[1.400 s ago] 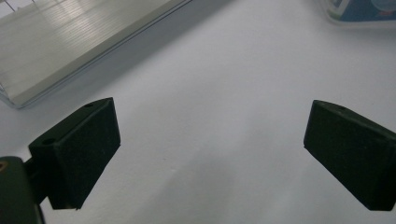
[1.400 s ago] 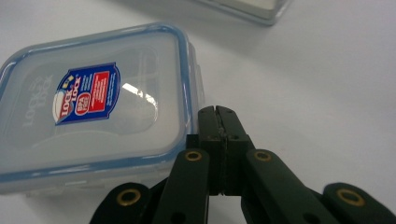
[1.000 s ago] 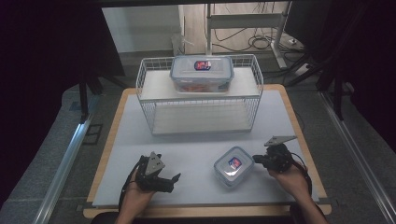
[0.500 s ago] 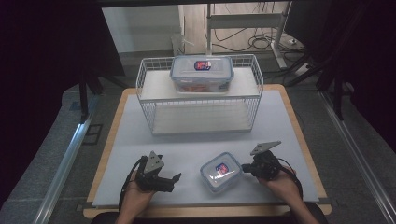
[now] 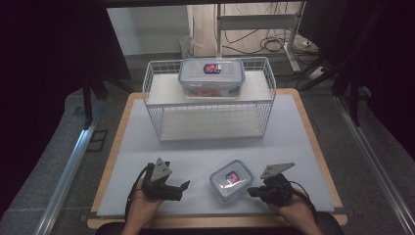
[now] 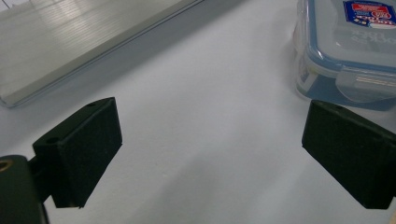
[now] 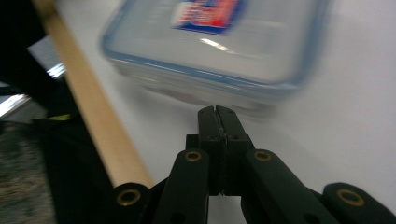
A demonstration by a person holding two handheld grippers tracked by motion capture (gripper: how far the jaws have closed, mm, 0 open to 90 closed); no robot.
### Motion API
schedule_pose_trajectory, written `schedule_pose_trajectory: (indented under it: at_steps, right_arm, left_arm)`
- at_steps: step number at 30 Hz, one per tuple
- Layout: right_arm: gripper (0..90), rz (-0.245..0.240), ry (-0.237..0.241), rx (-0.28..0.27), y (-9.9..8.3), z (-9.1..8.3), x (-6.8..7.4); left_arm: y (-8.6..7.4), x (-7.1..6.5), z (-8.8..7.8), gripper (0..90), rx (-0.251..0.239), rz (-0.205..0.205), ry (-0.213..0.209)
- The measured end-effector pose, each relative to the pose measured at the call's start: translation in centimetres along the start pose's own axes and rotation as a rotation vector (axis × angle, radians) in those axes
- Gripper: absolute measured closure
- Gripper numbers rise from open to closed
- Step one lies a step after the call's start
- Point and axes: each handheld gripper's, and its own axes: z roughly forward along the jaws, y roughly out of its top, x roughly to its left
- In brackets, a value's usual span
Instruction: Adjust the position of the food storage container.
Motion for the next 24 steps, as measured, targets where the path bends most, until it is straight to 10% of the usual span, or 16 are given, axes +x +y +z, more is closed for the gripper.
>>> schedule_pose_trajectory:
  at_steps: [6, 24]
  right_arm:
    - [89.5, -0.075, 0.066, 0.054, 1.3, 2.8, 1.9]
    - [89.3, -0.181, 0.034, 0.028, 4.6, 6.4, 3.4]
  left_arm:
    - [0.0, 0.1, -0.1, 4.8, -0.004, -0.004, 0.001]
    - [-0.1, 0.1, 0.0, 4.8, 0.008, -0.006, -0.009]
